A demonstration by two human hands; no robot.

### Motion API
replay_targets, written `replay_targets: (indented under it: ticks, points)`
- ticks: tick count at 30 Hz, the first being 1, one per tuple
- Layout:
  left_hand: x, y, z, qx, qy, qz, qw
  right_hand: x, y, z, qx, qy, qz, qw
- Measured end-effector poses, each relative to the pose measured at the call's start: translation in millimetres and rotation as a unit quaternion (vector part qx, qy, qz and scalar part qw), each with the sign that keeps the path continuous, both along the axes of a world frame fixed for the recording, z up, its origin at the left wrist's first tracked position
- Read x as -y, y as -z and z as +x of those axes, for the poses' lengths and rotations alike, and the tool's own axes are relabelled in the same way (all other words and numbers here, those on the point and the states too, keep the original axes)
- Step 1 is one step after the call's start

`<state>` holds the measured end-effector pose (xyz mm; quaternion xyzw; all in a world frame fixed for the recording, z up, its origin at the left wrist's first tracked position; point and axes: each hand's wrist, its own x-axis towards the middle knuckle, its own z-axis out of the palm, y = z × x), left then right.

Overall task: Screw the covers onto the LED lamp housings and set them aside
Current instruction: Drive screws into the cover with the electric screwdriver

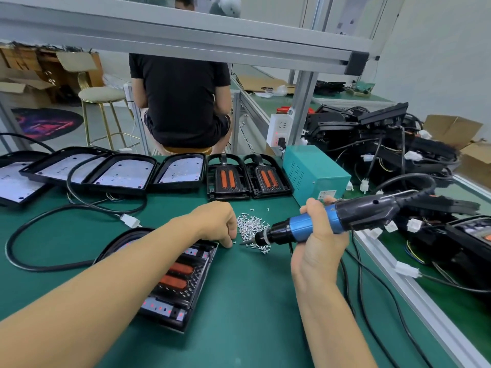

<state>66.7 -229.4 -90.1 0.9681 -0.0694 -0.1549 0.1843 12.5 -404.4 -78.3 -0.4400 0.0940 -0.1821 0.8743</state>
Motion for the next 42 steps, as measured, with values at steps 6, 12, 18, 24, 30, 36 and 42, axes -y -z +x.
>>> replay_targets:
  ticks: [6, 12, 18, 24, 30, 36, 42]
  points:
    - [0, 5, 2, 0.012, 0.012, -0.012, 1.000, -9, 11, 13, 0.020, 0.046, 0.022, 0.999]
    - [-1, 7, 3, 0.013, 0.011, -0.027, 0.999, -11, 16, 16, 0.008, 0.052, 0.033, 0.998]
    - [-1, 10, 3, 0.014, 0.034, -0.035, 0.999, -13, 16, 17, 0.003, 0.053, 0.038, 0.998]
    - [-12, 8, -1, -0.011, -0.023, -0.279, 0.960, 6, -3, 14, 0.040, 0.054, 0.081, 0.994]
    - [-17, 4, -2, -0.017, -0.068, -0.402, 0.913, 13, -21, 14, 0.084, 0.040, 0.095, 0.991]
    - [-16, 3, -3, -0.005, -0.071, -0.376, 0.924, 2, -20, 11, 0.076, 0.041, 0.059, 0.995]
    - [-15, 1, -6, 0.001, -0.059, -0.342, 0.938, -1, -14, 11, 0.074, 0.041, 0.053, 0.995]
